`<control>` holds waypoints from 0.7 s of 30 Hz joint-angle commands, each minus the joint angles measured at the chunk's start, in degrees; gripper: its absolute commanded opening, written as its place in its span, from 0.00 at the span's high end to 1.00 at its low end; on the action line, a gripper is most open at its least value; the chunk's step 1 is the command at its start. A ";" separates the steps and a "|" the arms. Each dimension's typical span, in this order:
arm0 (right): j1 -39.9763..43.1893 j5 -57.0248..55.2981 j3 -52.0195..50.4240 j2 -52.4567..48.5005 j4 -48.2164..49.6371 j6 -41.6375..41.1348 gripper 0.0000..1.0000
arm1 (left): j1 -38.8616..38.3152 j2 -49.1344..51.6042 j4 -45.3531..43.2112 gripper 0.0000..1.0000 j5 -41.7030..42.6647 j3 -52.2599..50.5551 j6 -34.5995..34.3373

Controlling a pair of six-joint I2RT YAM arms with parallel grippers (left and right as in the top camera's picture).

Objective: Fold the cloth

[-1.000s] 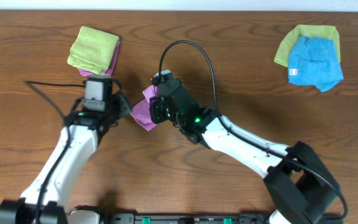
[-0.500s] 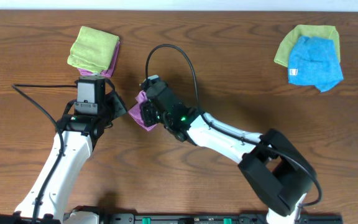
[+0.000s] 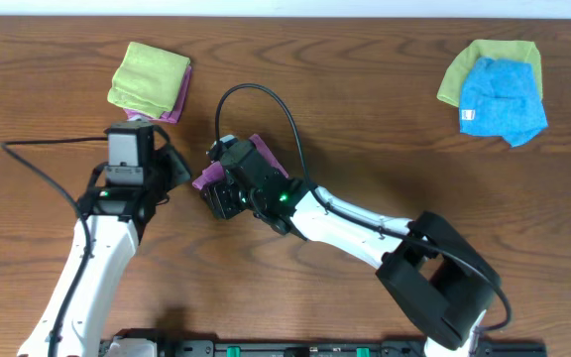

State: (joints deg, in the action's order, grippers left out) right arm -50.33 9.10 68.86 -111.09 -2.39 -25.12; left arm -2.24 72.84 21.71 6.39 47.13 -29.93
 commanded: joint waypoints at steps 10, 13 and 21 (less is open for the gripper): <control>3.50 -6.58 1.29 10.19 -3.30 5.09 0.01 | 3.08 -4.37 5.46 0.17 4.37 0.79 0.33; 5.81 -6.71 1.29 12.98 -8.13 5.05 0.01 | 3.08 -5.09 6.93 0.05 5.88 0.79 0.15; 11.04 -5.88 1.09 23.91 -29.24 9.68 0.01 | 3.08 -5.46 9.57 0.05 11.76 0.79 -0.52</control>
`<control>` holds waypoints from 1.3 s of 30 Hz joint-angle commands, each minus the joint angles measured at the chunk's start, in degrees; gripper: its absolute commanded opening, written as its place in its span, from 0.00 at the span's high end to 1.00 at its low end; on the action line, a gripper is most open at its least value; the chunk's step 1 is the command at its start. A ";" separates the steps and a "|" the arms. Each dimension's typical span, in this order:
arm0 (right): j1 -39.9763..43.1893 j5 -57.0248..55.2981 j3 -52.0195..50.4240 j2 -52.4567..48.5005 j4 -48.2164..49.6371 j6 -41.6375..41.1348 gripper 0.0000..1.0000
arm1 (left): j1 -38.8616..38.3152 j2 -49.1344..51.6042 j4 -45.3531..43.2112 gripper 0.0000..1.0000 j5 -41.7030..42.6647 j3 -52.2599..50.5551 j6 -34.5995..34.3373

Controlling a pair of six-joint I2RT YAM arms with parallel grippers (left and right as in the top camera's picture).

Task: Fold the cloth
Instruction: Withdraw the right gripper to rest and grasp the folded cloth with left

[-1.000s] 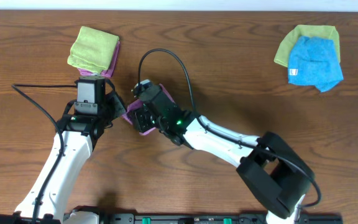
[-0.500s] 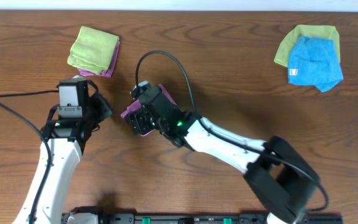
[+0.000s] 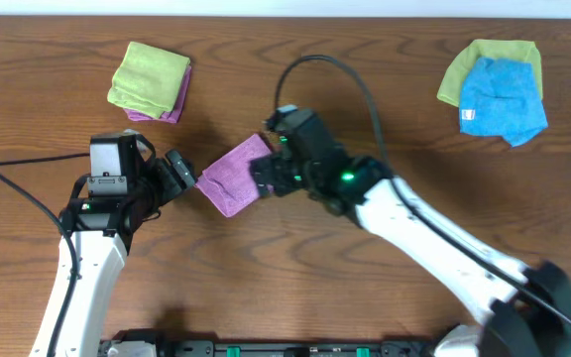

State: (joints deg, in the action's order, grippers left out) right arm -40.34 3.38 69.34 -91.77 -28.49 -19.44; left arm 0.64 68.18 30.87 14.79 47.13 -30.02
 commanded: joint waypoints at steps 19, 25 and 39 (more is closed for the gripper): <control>1.31 -7.08 -34.60 56.00 -16.59 -7.06 0.01 | 0.07 6.12 0.81 0.05 14.95 0.59 -3.41; 1.31 -10.71 -36.79 65.05 -20.20 -10.23 0.01 | 0.07 10.49 1.51 0.05 17.25 0.57 -3.43; 1.31 -10.49 -36.79 65.42 -20.41 -10.29 0.01 | -0.07 22.23 -4.98 0.05 20.44 0.52 -6.47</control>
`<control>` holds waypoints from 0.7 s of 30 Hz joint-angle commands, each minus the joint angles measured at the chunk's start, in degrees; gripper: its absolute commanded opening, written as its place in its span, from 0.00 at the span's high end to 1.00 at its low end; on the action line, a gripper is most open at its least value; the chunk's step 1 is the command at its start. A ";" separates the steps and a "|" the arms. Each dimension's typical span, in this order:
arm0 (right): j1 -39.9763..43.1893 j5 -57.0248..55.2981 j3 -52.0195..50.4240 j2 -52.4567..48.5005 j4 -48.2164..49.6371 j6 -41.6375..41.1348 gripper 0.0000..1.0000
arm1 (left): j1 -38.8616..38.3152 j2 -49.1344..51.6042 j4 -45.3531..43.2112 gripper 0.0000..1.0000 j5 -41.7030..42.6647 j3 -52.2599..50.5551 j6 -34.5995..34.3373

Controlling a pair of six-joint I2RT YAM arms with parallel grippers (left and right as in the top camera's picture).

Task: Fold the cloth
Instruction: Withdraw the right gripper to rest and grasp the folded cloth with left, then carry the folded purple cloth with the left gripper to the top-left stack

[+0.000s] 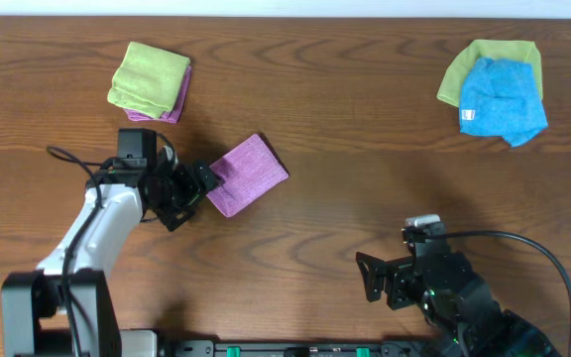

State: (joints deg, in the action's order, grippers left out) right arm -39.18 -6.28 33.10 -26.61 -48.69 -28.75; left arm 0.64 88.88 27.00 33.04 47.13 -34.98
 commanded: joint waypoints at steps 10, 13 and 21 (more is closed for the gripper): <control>0.15 -0.83 -0.55 0.26 -0.22 -0.98 0.01 | -5.07 7.93 -9.66 0.05 2.75 0.52 -6.05; 0.15 -0.83 -0.55 0.26 -0.22 -1.01 0.01 | -7.04 9.75 -12.83 0.05 2.54 0.52 -8.00; 0.15 -0.83 -0.55 0.26 -0.22 -1.01 0.01 | -9.42 17.57 -23.30 0.40 2.54 0.52 -11.58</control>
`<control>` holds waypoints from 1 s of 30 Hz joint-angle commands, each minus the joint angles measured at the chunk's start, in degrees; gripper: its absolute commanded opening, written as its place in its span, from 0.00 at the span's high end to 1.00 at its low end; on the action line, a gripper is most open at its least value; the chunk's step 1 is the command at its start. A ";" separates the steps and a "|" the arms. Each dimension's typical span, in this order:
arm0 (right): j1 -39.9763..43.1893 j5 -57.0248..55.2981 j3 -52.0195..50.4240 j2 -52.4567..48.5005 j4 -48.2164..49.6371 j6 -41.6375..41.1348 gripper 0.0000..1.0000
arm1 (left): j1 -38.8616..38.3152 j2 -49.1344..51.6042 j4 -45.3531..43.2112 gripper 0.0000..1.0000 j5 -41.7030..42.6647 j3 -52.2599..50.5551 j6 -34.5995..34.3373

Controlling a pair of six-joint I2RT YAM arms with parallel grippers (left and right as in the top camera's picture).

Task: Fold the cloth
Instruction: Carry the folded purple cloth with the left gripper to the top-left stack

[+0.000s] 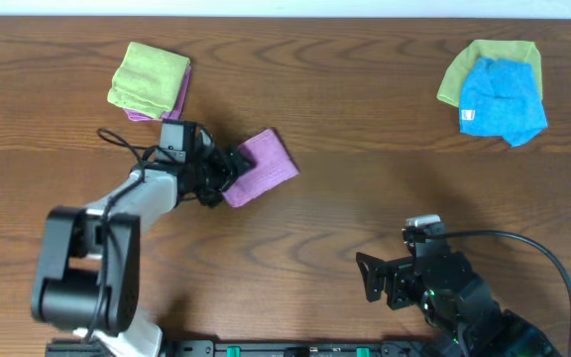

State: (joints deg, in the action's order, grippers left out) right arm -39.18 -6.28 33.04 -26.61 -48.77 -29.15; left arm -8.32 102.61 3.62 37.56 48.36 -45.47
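Observation:
A purple cloth (269,165), folded into a small rectangle, lies left of the table's middle in the overhead view. My left gripper (228,167) is at its left edge, and the jaws look closed on that edge, though the fingertips are partly hidden by the fabric. That side of the cloth seems slightly raised. My right gripper (369,279) is pulled back near the front edge at the lower right, open, with nothing between its fingers and far from the cloth.
A folded green cloth on a purple one (150,79) forms a stack at the back left, just beyond the left arm. An unfolded green cloth (464,65) with a blue cloth (502,97) on it lies at the back right.
My left gripper has moved up and to the right, and now sits on the purple cloth's left edge. The cloth has shifted a little right and toward the back. The right arm has not moved.
First my right gripper was down on the purple cloth beside the left gripper. Then the cloth lay folded between both grippers. Then the right arm stood withdrawn at the front right while the left gripper stayed at the cloth's left corner, where it now holds the edge.

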 commanded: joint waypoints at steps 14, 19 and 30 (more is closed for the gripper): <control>0.15 -0.83 -0.48 0.26 -0.13 -0.59 0.01 | -0.33 5.51 -15.50 0.94 2.95 1.42 -1.09; 0.15 -0.83 -0.48 0.26 -0.13 -0.59 0.01 | -0.24 1.77 -15.34 0.94 1.57 8.98 -2.67; 0.15 -0.83 -0.48 0.26 -0.13 -0.59 0.01 | 3.82 1.38 -3.89 0.94 -6.56 28.20 -2.89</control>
State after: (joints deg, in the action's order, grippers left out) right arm -39.18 -6.28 33.01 -26.61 -48.82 -29.15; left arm -6.09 104.68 -1.15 34.37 73.80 -48.69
